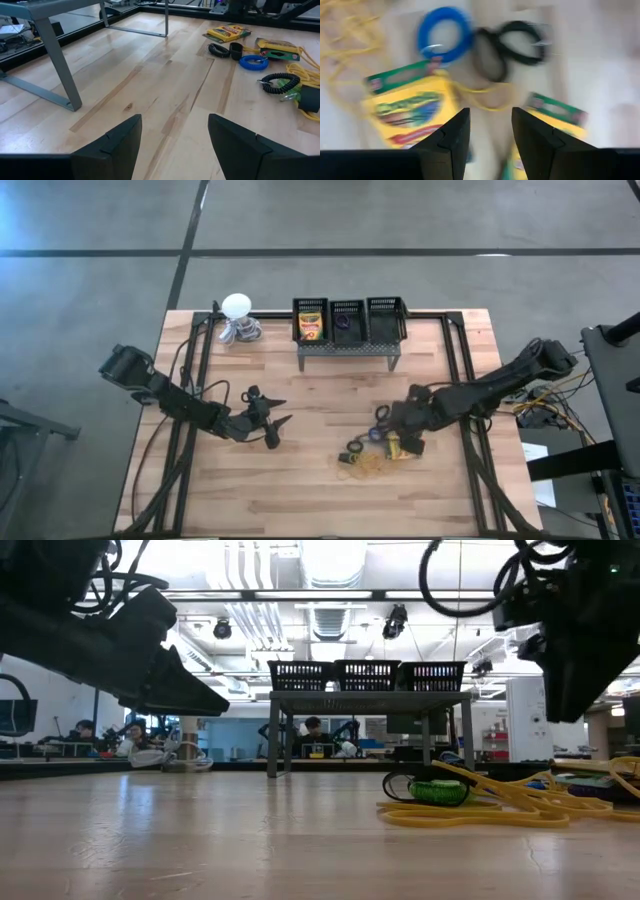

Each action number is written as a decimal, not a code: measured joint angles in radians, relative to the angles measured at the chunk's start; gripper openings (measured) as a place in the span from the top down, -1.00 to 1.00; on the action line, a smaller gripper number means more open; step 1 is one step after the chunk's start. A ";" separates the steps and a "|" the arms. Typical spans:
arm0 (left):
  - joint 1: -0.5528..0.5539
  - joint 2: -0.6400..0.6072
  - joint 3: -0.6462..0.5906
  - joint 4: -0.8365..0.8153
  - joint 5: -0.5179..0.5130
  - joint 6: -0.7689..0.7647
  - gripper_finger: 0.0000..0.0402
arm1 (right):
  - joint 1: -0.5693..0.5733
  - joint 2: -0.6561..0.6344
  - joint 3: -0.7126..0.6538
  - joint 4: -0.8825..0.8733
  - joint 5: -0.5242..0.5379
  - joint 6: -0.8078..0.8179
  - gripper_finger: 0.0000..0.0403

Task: Pick & Place Office Desk Supplies
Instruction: Put the yellow crayon box into the left black bin on the shelf

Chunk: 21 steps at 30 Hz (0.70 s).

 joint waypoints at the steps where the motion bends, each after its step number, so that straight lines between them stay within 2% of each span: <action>1: 0.000 0.000 0.000 0.000 0.000 0.000 -0.18 | -0.005 -0.026 -0.012 -0.020 0.011 0.019 0.29; 5: 0.000 0.000 -0.001 0.000 0.000 -0.002 -0.18 | -0.039 -0.133 -0.092 -0.019 0.003 0.103 0.28; 8: 0.000 0.000 -0.002 0.000 0.000 -0.002 -0.18 | -0.052 -0.203 -0.179 0.064 -0.037 0.127 0.20; 16: 0.000 0.000 0.000 0.002 0.003 -0.002 -0.18 | -0.102 -0.325 -0.440 0.596 -0.323 0.096 -0.22; 18: 0.001 0.000 0.008 0.004 0.004 0.002 -0.18 | -0.127 -0.329 -0.483 0.675 -0.378 0.074 -0.31; 21: 0.011 0.000 0.028 0.006 0.004 0.014 -0.18 | -0.169 -0.326 -0.518 0.679 -0.431 0.025 -0.41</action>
